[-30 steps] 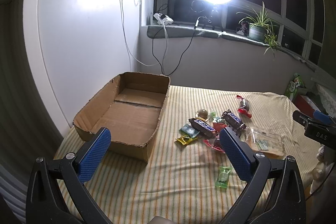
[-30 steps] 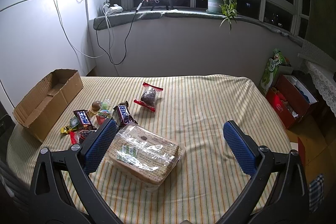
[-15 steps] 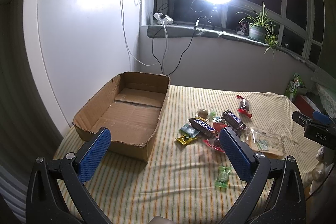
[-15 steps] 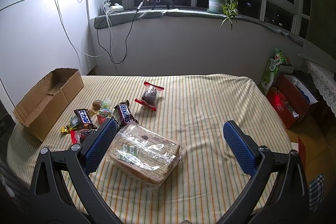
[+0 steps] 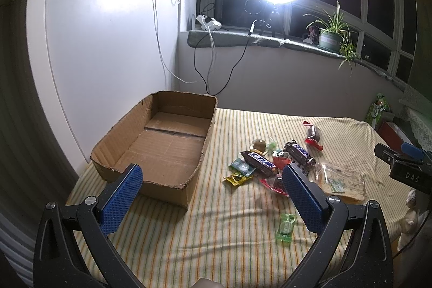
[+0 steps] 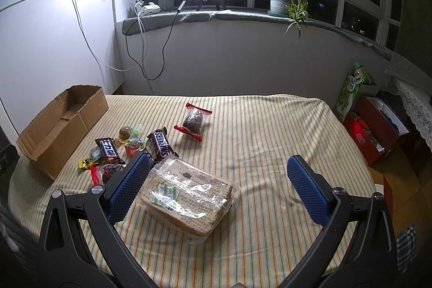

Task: Organize snacks
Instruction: 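Close the right gripper on the clear-wrapped bread loaf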

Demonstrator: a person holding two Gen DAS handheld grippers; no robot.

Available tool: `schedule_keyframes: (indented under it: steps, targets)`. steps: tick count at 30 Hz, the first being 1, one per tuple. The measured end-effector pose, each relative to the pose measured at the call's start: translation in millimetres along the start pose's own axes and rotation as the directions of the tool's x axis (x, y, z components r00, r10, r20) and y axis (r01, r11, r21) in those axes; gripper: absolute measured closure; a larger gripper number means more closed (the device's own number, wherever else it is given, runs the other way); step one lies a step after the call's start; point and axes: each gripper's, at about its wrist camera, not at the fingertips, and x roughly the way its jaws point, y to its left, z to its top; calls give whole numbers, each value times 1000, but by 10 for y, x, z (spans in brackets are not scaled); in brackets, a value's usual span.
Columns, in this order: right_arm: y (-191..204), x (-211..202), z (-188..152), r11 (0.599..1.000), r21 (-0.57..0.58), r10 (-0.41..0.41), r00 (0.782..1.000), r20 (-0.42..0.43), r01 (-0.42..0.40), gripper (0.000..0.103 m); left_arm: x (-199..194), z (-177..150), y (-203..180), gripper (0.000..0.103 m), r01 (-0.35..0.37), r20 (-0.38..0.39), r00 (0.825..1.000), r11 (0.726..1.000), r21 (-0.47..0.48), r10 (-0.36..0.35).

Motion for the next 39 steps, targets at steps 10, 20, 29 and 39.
schedule_keyframes:
  steps: [10, 20, 29, 39]
  targets:
    - [-98, 126, -65, 999, 21, 46, 997, -55, -45, 0, 209, -30, -96, 3, 72, -57, 996, 997, 7, -71]
    - [-198, 367, -251, 989, 69, 140, 977, -163, -131, 16, 574, -120, -433, 22, 268, -185, 946, 963, -26, -268]
    - [-247, 542, -366, 970, 135, 228, 945, -235, -200, 24, 780, -156, -851, 46, 423, -278, 868, 906, -21, -412]
    - [-336, 695, -407, 932, 235, 337, 897, -286, -275, 34, 1103, -229, -1109, 60, 528, -373, 767, 844, -97, -523]
